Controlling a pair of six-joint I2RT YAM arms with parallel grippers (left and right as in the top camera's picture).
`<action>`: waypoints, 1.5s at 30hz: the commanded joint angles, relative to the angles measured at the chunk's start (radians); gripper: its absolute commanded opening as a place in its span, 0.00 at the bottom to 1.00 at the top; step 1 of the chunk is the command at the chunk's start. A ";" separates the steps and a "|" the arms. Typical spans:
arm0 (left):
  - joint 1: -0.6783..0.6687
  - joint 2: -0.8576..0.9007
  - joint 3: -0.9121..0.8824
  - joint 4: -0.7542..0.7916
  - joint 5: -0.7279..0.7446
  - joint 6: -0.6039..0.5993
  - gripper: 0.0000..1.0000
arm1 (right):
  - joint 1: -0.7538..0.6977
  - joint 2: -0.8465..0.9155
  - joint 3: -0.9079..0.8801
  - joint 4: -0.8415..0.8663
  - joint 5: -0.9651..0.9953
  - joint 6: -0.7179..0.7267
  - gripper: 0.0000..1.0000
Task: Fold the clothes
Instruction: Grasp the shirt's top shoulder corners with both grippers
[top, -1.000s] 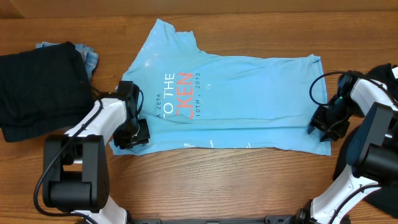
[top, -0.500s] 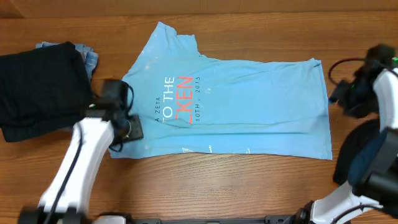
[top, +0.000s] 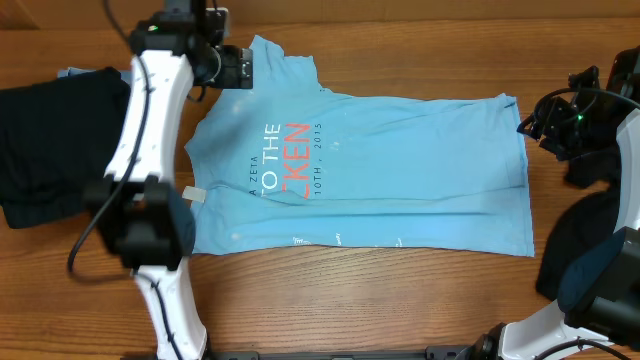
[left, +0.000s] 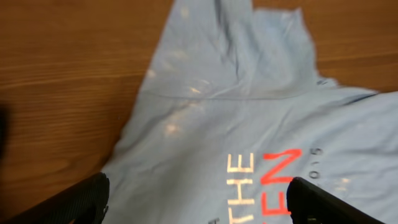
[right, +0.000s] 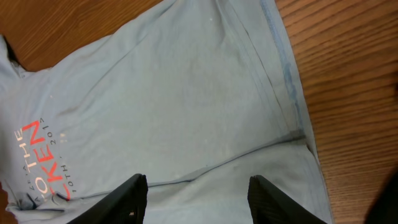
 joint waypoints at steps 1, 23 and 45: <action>0.028 0.173 0.105 0.013 0.064 0.063 0.93 | 0.003 -0.006 0.014 -0.005 -0.012 -0.011 0.56; 0.051 0.437 0.103 0.261 0.309 0.035 0.58 | 0.003 -0.006 0.014 -0.005 0.019 -0.014 0.56; 0.072 0.429 0.216 -0.010 0.227 -0.076 0.06 | 0.058 0.365 0.013 0.636 -0.107 -0.010 0.51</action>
